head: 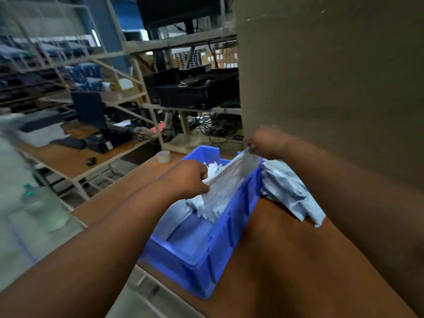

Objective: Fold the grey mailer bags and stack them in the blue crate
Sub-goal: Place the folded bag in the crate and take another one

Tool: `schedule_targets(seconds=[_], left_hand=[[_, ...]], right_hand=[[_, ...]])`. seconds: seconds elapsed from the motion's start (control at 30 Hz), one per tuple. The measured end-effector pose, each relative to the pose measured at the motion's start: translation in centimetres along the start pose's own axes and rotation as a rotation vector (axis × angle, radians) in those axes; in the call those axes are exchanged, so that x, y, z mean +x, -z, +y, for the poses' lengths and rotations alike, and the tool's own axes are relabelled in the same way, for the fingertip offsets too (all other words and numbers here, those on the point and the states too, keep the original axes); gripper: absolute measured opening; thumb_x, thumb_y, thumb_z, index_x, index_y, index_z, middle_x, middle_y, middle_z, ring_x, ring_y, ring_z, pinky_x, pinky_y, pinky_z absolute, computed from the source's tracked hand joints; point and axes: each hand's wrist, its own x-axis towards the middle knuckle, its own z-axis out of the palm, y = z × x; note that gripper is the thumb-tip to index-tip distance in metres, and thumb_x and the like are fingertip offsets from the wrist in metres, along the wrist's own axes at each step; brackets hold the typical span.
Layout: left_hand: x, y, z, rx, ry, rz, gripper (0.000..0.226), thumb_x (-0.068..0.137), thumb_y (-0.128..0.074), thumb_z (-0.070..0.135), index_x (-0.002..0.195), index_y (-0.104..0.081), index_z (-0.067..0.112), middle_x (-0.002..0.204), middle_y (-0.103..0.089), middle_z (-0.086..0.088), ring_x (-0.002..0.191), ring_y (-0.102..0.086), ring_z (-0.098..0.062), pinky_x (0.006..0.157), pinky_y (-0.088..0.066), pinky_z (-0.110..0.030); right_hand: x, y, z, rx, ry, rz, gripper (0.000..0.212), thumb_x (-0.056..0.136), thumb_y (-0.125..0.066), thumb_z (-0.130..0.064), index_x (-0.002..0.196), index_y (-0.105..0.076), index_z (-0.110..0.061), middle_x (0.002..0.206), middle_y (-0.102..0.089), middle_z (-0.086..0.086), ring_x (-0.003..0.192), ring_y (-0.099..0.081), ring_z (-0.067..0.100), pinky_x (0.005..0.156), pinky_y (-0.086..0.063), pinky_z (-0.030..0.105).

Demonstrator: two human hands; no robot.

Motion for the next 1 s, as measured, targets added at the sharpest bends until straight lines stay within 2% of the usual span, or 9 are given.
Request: schedule_targets(seconds=[0.1, 0.27, 0.43, 0.5, 0.6, 0.73, 0.8, 0.93, 1.0], left_hand=[[-2.4, 1.3, -3.2, 0.131, 0.053, -0.159, 0.031, 0.086, -0.082, 0.038, 0.080, -0.061, 0.017, 0.079, -0.061, -0.002, 0.079, -0.057, -0.024, 0.062, -0.037, -0.033], [-5.4, 1.4, -9.3, 0.157, 0.203, -0.294, 0.044, 0.079, -0.088, 0.042, 0.069, -0.054, 0.015, 0.063, -0.051, 0.000, 0.070, -0.052, -0.025, 0.058, -0.036, -0.034], [-6.2, -0.5, -12.3, 0.154, 0.314, -0.487, 0.035, 0.084, -0.084, 0.047, 0.086, -0.074, 0.014, 0.071, -0.061, 0.000, 0.061, -0.050, -0.017, 0.044, -0.032, -0.024], [-5.5, -2.0, -13.4, 0.102, 0.361, -0.524, 0.031, 0.082, -0.085, 0.044, 0.077, -0.071, 0.017, 0.067, -0.063, 0.002, 0.054, -0.051, -0.016, 0.050, -0.040, -0.025], [-4.3, -3.5, -14.7, 0.046, 0.391, -0.578, 0.031, 0.081, -0.087, 0.043, 0.072, -0.072, 0.017, 0.063, -0.068, 0.006, 0.056, -0.058, -0.014, 0.062, -0.048, -0.026], [-2.3, -5.4, -14.8, 0.138, 0.390, -0.653, 0.033, 0.082, -0.085, 0.049, 0.083, -0.078, 0.017, 0.074, -0.070, 0.005, 0.077, -0.067, -0.020, 0.087, -0.059, -0.033], [-1.2, -6.2, -14.8, 0.149, 0.410, -0.681, 0.037, 0.078, -0.087, 0.055, 0.073, -0.072, 0.022, 0.071, -0.068, 0.006, 0.082, -0.071, -0.021, 0.098, -0.059, -0.042], [0.2, -7.0, -15.2, 0.210, 0.414, -0.595, 0.037, 0.081, -0.088, 0.041, 0.069, -0.058, 0.022, 0.071, -0.061, 0.006, 0.093, -0.072, -0.024, 0.097, -0.060, -0.044], [0.2, -7.9, -15.4, 0.254, 0.388, -0.674, 0.035, 0.086, -0.085, 0.034, 0.071, -0.057, 0.021, 0.076, -0.061, 0.005, 0.100, -0.072, -0.024, 0.099, -0.059, -0.045]], right_hand=[[3.8, 0.2, -5.0, 0.100, 0.113, -0.066, 0.003, 0.095, -0.064, -0.030, 0.093, -0.066, -0.030, 0.104, -0.071, 0.002, 0.092, -0.061, 0.028, 0.074, -0.046, 0.033], [8.5, -1.5, -12.5, 0.157, 0.249, -0.152, 0.025, 0.093, -0.058, -0.027, 0.071, -0.049, -0.032, 0.074, -0.056, -0.005, 0.068, -0.055, 0.019, 0.063, -0.047, 0.026], [12.0, -4.5, -18.0, 0.256, 0.288, -0.216, 0.020, 0.099, -0.061, -0.021, 0.082, -0.058, -0.031, 0.083, -0.059, -0.007, 0.078, -0.061, 0.019, 0.065, -0.042, 0.027], [13.2, -5.9, -19.1, 0.293, 0.249, -0.274, 0.018, 0.097, -0.059, -0.014, 0.085, -0.060, -0.027, 0.076, -0.061, -0.010, 0.068, -0.061, 0.012, 0.059, -0.045, 0.024], [14.8, -8.3, -20.6, 0.351, 0.184, -0.361, 0.020, 0.088, -0.064, -0.006, 0.081, -0.061, -0.025, 0.080, -0.070, -0.007, 0.074, -0.069, 0.016, 0.067, -0.059, 0.032], [15.8, -10.4, -21.8, 0.360, 0.169, -0.443, 0.024, 0.083, -0.075, -0.002, 0.091, -0.066, -0.023, 0.091, -0.070, 0.001, 0.076, -0.068, 0.021, 0.055, -0.048, 0.024], [16.1, -11.3, -22.3, 0.361, 0.166, -0.465, 0.026, 0.081, -0.077, -0.005, 0.094, -0.067, -0.024, 0.096, -0.072, 0.003, 0.078, -0.068, 0.022, 0.056, -0.047, 0.024], [16.6, -12.3, -23.4, 0.291, 0.198, -0.493, 0.023, 0.084, -0.074, -0.007, 0.093, -0.066, -0.026, 0.096, -0.070, -0.001, 0.086, -0.063, 0.020, 0.068, -0.045, 0.027], [16.6, -12.5, -24.1, 0.270, 0.214, -0.497, 0.020, 0.086, -0.069, -0.007, 0.101, -0.071, -0.020, 0.100, -0.071, 0.001, 0.087, -0.061, 0.020, 0.071, -0.046, 0.028]])
